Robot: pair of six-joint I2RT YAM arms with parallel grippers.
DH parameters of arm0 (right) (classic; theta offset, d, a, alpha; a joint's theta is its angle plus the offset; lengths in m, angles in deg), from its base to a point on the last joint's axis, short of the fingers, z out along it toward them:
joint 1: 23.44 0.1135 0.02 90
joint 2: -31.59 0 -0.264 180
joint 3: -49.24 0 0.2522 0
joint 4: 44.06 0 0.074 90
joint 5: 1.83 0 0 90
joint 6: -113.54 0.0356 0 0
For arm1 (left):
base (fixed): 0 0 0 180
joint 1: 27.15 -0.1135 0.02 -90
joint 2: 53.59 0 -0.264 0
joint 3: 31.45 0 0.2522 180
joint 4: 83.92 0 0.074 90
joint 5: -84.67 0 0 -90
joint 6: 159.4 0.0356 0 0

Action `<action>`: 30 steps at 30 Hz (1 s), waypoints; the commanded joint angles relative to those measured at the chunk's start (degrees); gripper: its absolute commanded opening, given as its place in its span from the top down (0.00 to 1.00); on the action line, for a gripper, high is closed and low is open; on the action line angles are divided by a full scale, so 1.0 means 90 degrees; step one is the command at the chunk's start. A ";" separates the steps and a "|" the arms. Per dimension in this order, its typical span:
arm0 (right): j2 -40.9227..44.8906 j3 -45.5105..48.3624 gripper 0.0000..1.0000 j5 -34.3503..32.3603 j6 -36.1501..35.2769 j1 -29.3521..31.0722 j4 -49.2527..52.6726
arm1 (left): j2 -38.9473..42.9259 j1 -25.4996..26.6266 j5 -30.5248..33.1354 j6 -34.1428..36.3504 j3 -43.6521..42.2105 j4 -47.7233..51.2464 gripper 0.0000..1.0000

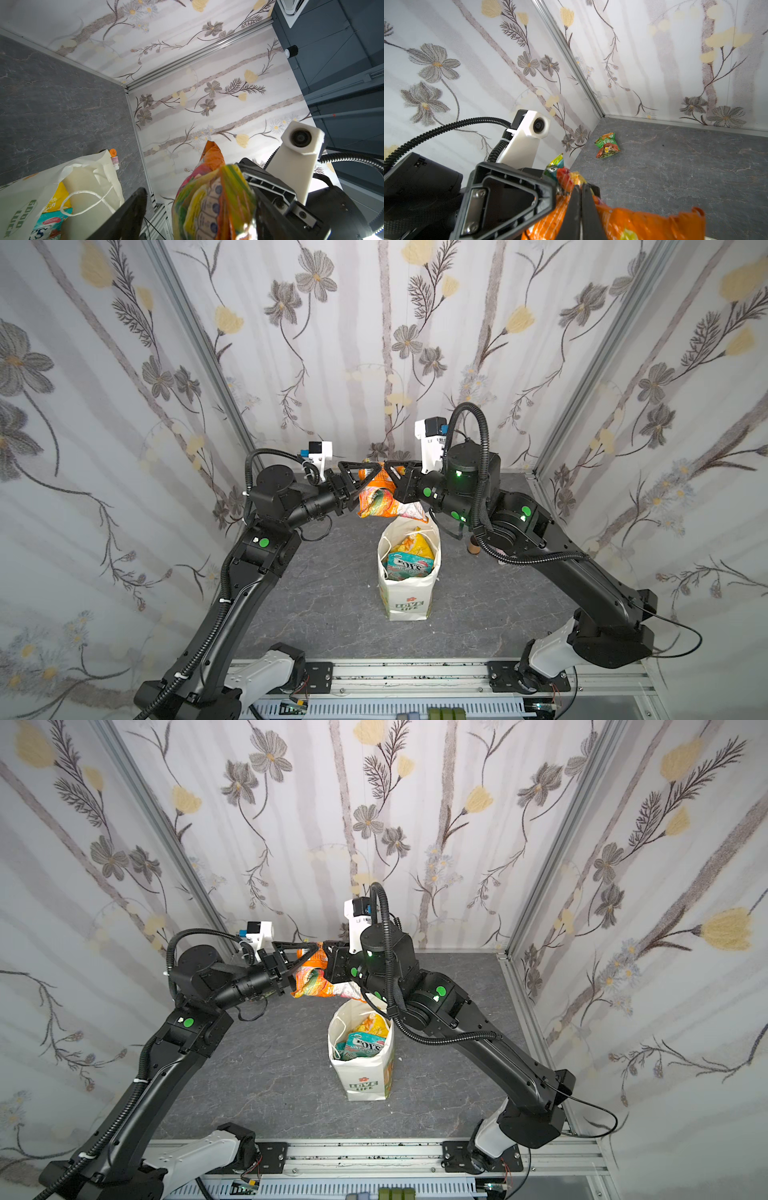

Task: Take the snacks out of the paper bag
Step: 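Grasp the orange packet with the left gripper from the right gripper, then drop the orange packet by the green packet with left gripper while right arm withdraws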

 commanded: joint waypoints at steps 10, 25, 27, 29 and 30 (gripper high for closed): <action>-0.0065 -0.0040 0.96 0.0235 0.0009 0.0004 -0.0251 | -0.0041 0.0043 -0.0364 -0.0069 -0.0045 -0.0518 0.73; 0.0772 0.0510 0.34 -0.0007 -0.0241 -0.0014 -0.0755 | -0.0049 -0.0011 0.0465 0.1016 0.0271 -0.0726 0.96; 0.1134 0.0942 0.13 -0.0058 -0.0233 -0.0021 -0.1044 | -0.0128 -0.0033 0.0663 0.1183 0.0372 -0.0759 0.98; 0.1456 0.1491 0.01 -0.0055 -0.0136 -0.0074 -0.1417 | -0.0251 -0.0052 0.0807 0.1307 0.0451 -0.0927 0.99; 0.1646 0.1827 0.01 -0.0024 -0.0047 -0.0126 -0.1638 | -0.0339 -0.0081 0.0900 0.1337 0.0515 -0.0968 0.99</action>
